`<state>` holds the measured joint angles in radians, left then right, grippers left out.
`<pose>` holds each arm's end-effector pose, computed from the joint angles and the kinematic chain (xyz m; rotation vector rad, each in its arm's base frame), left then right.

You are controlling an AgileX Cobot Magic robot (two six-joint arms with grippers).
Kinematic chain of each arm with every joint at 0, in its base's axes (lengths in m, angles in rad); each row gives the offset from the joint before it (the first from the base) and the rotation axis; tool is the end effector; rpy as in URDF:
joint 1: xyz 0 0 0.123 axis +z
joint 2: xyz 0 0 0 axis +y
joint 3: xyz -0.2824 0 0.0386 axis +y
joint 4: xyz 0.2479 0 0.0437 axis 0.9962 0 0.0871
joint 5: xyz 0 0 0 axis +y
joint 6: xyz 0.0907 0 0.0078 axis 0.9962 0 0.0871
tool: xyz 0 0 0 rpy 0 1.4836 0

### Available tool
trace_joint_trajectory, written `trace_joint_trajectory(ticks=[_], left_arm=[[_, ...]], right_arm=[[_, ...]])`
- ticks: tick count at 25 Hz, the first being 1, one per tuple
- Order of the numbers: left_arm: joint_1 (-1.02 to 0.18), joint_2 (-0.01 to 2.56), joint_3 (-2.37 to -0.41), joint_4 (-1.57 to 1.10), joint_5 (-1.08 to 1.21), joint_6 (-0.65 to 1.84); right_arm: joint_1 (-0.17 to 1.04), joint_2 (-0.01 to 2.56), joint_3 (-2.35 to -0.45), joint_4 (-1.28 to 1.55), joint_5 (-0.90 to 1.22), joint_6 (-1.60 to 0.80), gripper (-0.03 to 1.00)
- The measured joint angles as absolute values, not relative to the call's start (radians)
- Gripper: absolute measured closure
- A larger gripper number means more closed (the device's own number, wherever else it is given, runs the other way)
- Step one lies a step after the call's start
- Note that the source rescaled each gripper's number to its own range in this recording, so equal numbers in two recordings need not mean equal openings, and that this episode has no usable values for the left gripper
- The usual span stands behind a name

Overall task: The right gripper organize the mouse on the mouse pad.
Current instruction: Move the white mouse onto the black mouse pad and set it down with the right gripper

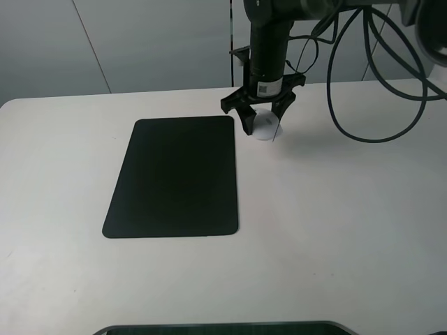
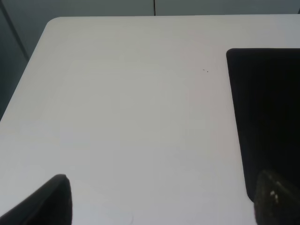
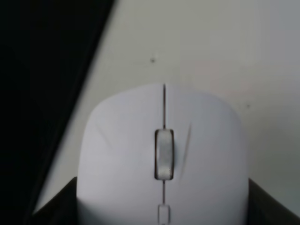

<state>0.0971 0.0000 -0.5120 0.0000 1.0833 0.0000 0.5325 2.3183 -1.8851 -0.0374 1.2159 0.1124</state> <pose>-0.0072 -0.0007 0.2787 -0.0998 2.0530 0.0602 0.4017 0.2330 0.1485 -0.6705 3.0488 -0.0476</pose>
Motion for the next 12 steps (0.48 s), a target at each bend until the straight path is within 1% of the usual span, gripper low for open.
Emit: trace_joint_trajectory(ticks=[7,12], left_arm=[[0.097,0.000,-0.512,0.000,1.083,0.000],[0.097,0.000,-0.512,0.000,1.083,0.000]], right_arm=[[0.626,2.318,-1.889,-0.026,1.216,0.227,0.95],[0.681,2.318,-1.889,0.041,1.159,0.261,0.95]])
